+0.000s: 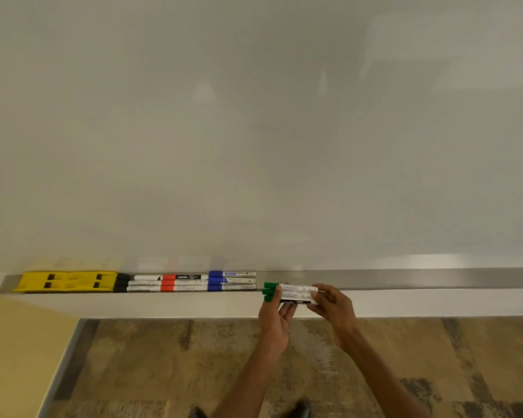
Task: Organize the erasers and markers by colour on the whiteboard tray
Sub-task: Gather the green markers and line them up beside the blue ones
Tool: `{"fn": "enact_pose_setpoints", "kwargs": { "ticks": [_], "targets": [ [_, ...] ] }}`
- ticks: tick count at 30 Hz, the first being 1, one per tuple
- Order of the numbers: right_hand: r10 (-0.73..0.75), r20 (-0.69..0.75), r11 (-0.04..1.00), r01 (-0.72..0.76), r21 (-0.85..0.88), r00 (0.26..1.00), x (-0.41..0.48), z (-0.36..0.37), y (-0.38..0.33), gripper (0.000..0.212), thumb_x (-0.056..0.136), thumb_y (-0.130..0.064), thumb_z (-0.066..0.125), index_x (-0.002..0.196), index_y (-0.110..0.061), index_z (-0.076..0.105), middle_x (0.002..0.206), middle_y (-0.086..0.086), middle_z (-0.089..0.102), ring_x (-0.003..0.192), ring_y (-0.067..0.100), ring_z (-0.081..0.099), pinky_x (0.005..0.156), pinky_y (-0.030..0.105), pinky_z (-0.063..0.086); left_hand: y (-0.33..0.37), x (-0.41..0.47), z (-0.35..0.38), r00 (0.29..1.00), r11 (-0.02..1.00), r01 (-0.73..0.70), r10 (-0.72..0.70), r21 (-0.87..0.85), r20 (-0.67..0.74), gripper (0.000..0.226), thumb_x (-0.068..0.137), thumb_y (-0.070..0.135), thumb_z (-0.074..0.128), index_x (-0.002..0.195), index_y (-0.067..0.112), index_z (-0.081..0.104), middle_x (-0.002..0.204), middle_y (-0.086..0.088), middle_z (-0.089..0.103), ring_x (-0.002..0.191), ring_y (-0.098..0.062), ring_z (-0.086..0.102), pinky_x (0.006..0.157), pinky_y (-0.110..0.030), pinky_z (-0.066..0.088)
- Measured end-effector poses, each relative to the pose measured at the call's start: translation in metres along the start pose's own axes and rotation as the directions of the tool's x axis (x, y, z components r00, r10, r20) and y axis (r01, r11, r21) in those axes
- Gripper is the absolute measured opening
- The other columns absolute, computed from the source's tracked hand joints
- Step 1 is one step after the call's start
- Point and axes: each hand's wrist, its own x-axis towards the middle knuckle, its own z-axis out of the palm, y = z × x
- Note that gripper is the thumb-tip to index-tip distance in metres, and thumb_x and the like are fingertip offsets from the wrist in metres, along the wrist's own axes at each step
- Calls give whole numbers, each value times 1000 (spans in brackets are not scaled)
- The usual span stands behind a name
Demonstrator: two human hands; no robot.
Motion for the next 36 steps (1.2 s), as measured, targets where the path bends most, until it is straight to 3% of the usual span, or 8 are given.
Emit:
{"fn": "enact_pose_setpoints", "kwargs": {
  "ticks": [4,10,14,20,22,27,34,36],
  "targets": [
    [-51,-29,996,49,-75,998,11,2,1,15,91,-8,66,106,-6,68,100,17,73,91,29,72,81,34,60,5,6,5,999,998,31,-30,46,-24,33,92,16,65,120,0,58,115,-23,67,100,-33,69,74,-35,62],
    [-79,-79,991,70,-113,994,30,10,-1,12,91,-8,65,102,-5,66,97,17,74,90,28,72,81,34,60,14,15,1,994,972,106,-110,212,6,38,89,20,69,118,-3,62,109,-21,72,103,-33,70,82,-38,60],
    [-94,-106,981,73,-181,990,38,23,-1,15,93,-5,61,107,-3,64,100,14,72,89,25,72,73,26,61,18,17,-5,990,967,143,-141,211,-25,34,91,15,66,119,-4,61,108,-20,73,102,-33,69,79,-38,60],
    [-131,-135,948,85,-306,982,43,38,6,18,94,-6,59,111,-5,64,101,13,71,88,18,70,67,18,58,21,17,-14,990,968,139,-140,211,-10,35,91,16,66,120,-2,62,108,-17,73,104,-33,69,86,-40,58],
    [-130,-140,931,72,-357,982,45,41,10,22,94,-10,59,116,-7,62,102,11,70,86,15,70,71,21,59,22,17,-15,991,968,133,-137,213,2,36,91,17,66,121,-1,61,111,-18,72,105,-33,68,88,-41,58],
    [-164,-151,842,59,-537,975,45,51,14,21,95,-21,54,113,-16,63,97,4,72,81,18,69,84,45,57,23,16,-20,990,969,137,-144,204,15,37,90,17,68,122,-2,61,111,-17,73,105,-34,69,93,-43,56],
    [-139,-182,798,1,-603,973,44,67,14,35,93,-19,51,126,-13,56,97,-1,66,72,10,66,84,47,57,28,11,-28,987,969,163,-162,186,-18,39,89,11,69,122,-4,58,112,-18,72,104,-34,69,87,-40,58],
    [-148,-182,769,-3,-639,972,42,70,15,35,94,-20,49,128,-12,54,100,2,67,74,15,67,84,47,57,29,8,-32,987,969,160,-159,190,-18,40,89,11,69,124,-4,57,115,-18,71,105,-34,68,90,-41,57]
  ]
}}
